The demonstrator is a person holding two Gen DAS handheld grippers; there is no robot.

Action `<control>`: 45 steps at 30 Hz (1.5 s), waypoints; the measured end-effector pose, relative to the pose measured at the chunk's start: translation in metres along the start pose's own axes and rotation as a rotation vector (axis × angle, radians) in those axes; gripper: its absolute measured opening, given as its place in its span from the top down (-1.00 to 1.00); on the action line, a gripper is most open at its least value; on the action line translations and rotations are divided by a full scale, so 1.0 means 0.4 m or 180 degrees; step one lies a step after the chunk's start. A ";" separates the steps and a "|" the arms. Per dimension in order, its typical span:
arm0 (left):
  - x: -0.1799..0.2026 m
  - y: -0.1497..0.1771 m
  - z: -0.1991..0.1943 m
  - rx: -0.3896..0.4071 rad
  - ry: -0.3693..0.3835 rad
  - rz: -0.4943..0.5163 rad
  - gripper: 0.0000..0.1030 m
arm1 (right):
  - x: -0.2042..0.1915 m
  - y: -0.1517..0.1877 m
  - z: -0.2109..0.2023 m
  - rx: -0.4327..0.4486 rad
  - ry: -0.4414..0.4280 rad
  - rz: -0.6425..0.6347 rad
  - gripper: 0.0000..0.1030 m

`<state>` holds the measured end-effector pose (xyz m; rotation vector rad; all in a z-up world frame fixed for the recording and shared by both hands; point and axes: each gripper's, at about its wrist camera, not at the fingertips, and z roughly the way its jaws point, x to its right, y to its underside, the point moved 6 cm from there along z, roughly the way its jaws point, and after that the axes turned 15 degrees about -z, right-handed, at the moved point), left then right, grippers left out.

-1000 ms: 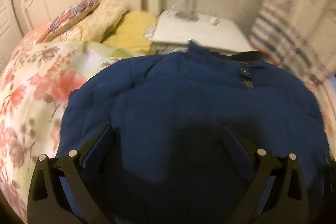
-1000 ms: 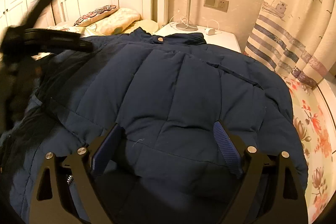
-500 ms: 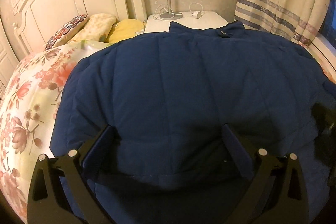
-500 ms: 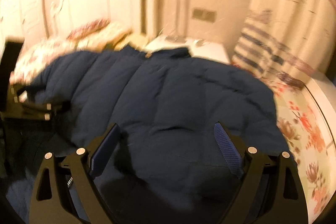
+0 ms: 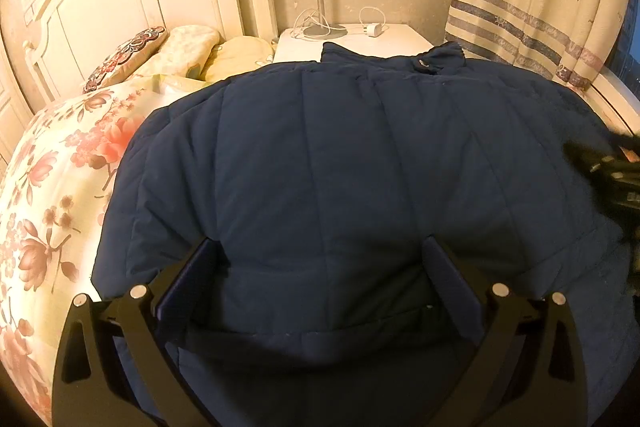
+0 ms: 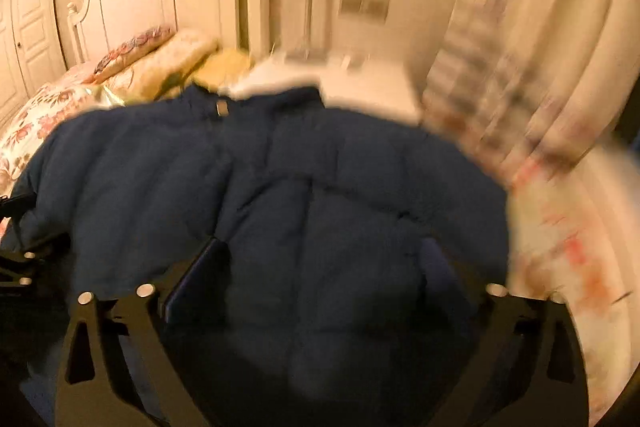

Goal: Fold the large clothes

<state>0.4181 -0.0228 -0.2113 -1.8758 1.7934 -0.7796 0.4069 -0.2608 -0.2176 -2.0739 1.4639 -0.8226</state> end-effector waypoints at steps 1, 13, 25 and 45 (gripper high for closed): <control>-0.001 -0.001 0.000 0.0000 0.0007 -0.0004 -0.96 | 0.016 0.007 0.017 -0.0091 -0.0174 0.0163 -0.91; -0.002 0.000 -0.001 0.0002 0.0011 -0.0005 -0.96 | -0.009 0.013 -0.168 0.0642 0.0012 0.0260 -0.91; -0.004 0.000 0.003 0.0011 0.0017 -0.0007 -0.96 | -0.115 0.097 -0.174 0.0300 0.0100 -0.0281 -0.62; 0.089 0.237 -0.120 -0.0400 0.0241 0.0349 -0.96 | -0.204 0.265 -0.207 -0.0427 -0.0160 -0.0377 -0.90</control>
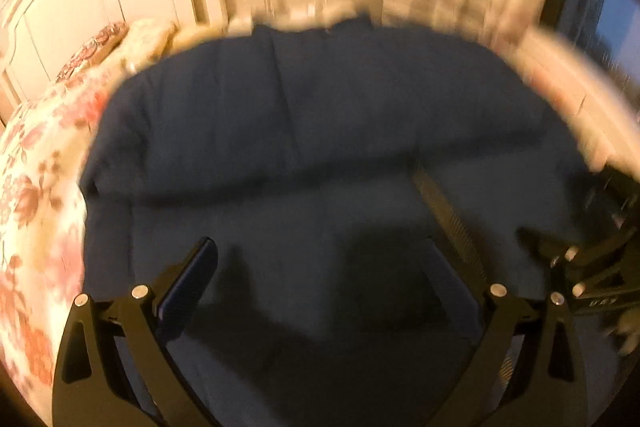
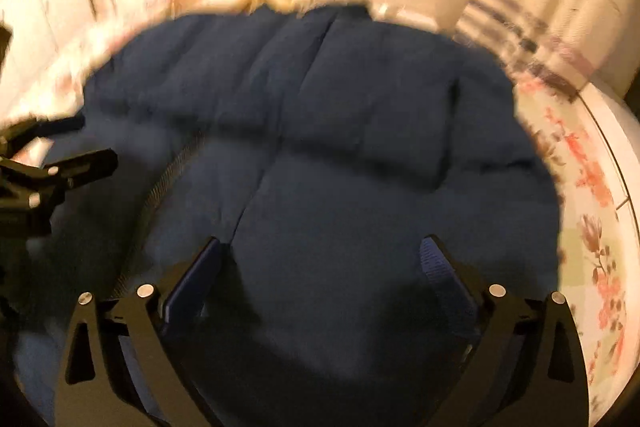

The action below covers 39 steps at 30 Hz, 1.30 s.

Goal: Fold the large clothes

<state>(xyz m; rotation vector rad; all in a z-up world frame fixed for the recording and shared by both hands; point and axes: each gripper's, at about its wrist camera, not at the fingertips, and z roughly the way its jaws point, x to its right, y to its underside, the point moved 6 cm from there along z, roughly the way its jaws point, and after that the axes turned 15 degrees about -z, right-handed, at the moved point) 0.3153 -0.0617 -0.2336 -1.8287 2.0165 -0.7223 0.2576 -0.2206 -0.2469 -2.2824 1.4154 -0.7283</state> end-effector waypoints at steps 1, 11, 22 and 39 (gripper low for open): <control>-0.003 0.009 0.006 -0.0001 -0.0009 -0.0009 -0.96 | -0.001 0.001 -0.004 0.0020 0.0033 0.0006 -0.91; -0.215 0.079 -0.057 0.0092 -0.0364 -0.0660 -0.96 | 0.086 0.164 -0.082 -0.0061 0.0141 0.0574 -0.91; -0.137 0.148 -0.196 0.0399 -0.0034 -0.0574 -0.95 | -0.028 0.174 -0.197 0.0379 -0.0093 0.0310 -0.91; -0.165 0.280 -0.209 0.0208 -0.0096 -0.0248 -0.96 | -0.084 0.287 -0.246 0.0122 0.0062 -0.0145 -0.91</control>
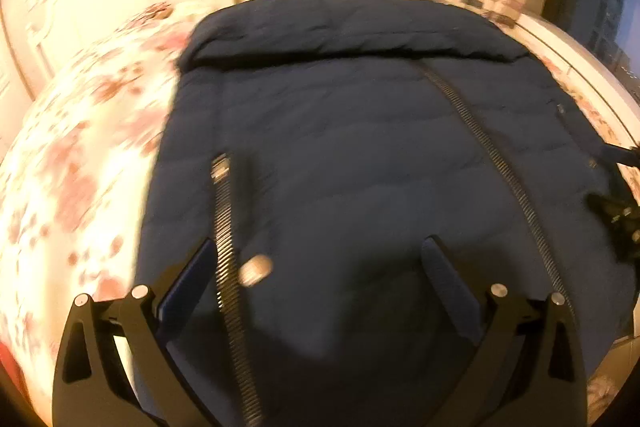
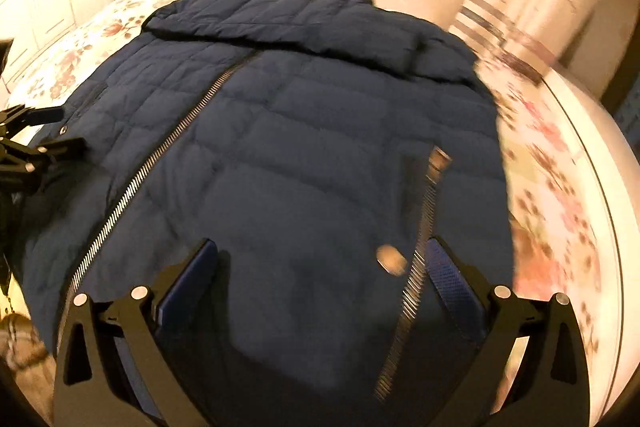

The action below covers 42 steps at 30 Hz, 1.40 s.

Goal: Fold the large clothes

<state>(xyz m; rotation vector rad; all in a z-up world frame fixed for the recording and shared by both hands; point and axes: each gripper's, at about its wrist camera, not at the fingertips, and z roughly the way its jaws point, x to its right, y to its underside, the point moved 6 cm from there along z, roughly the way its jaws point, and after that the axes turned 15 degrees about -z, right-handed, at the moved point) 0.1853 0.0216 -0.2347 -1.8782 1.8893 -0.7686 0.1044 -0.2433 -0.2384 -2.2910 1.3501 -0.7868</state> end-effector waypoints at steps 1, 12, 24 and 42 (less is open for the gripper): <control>-0.029 0.013 0.008 -0.0031 -0.0081 -0.0024 -0.96 | 0.013 0.015 0.007 -0.0048 0.0007 0.0026 -0.91; 0.001 0.063 -0.078 0.0036 0.0213 -0.0141 -0.95 | -0.029 0.059 -0.065 0.0261 -0.0163 0.0241 -0.91; 0.047 0.154 -0.076 0.0121 0.0092 0.0235 -0.96 | -0.126 0.081 -0.051 0.0280 -0.0214 -0.0195 -0.91; -0.234 0.239 -0.180 0.0090 0.0369 -0.0578 -0.74 | 0.080 0.368 -0.181 0.0713 -0.0420 0.1027 -0.38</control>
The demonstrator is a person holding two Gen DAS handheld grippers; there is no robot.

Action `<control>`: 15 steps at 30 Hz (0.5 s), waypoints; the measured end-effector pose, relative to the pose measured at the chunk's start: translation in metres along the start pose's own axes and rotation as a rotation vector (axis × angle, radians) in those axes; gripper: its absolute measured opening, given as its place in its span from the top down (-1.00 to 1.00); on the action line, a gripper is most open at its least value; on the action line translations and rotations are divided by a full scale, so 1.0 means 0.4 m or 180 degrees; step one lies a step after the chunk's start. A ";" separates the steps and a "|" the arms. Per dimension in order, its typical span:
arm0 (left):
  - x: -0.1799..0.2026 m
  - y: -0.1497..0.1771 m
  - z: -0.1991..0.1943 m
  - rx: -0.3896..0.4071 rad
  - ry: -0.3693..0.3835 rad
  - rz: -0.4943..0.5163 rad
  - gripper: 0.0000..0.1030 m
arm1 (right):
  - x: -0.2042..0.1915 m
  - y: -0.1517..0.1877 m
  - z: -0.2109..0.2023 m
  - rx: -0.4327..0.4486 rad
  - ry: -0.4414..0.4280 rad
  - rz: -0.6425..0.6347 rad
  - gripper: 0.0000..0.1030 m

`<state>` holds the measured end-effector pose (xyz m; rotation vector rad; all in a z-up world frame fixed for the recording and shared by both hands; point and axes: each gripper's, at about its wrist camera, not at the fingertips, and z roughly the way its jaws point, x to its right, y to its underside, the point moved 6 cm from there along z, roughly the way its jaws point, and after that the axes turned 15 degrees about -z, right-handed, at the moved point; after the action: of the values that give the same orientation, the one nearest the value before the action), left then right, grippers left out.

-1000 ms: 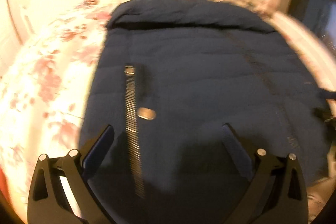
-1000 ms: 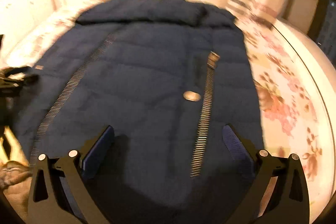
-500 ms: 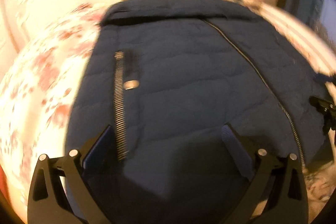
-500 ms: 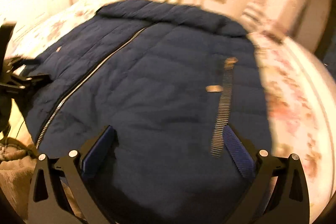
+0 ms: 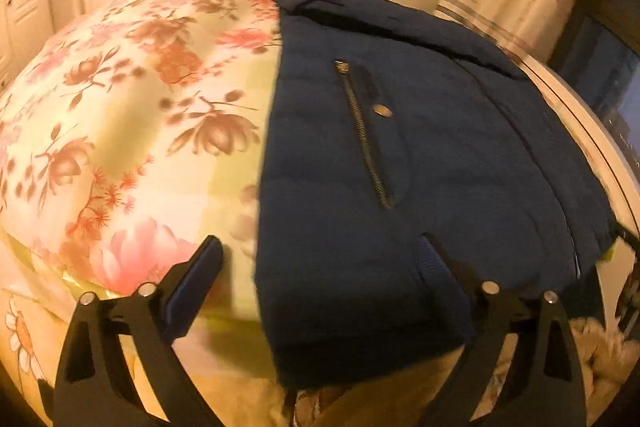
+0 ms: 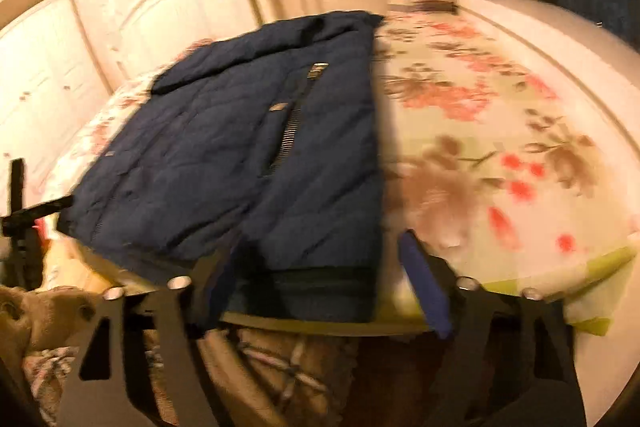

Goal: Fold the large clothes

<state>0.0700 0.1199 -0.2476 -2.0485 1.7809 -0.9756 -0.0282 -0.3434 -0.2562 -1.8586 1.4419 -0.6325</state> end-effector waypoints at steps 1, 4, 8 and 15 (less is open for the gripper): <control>0.008 0.008 -0.003 -0.0013 0.0040 0.0027 -0.67 | -0.007 -0.001 0.000 0.0017 -0.0041 0.0018 -0.38; 0.028 0.024 -0.005 -0.0045 0.0053 0.0094 -0.52 | -0.015 0.002 -0.003 -0.0021 -0.0106 0.0024 -0.33; 0.012 0.027 -0.014 -0.0079 0.0115 0.0077 -0.42 | -0.005 0.016 -0.023 -0.0001 -0.0258 0.0145 -0.23; -0.009 0.037 -0.037 -0.0170 0.0300 -0.0073 -0.27 | 0.019 0.033 -0.043 0.0092 -0.0608 0.0402 -0.18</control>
<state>0.0491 0.1234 -0.2466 -2.0916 1.8532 -1.0588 -0.0471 -0.3566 -0.2556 -1.7393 1.4035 -0.4007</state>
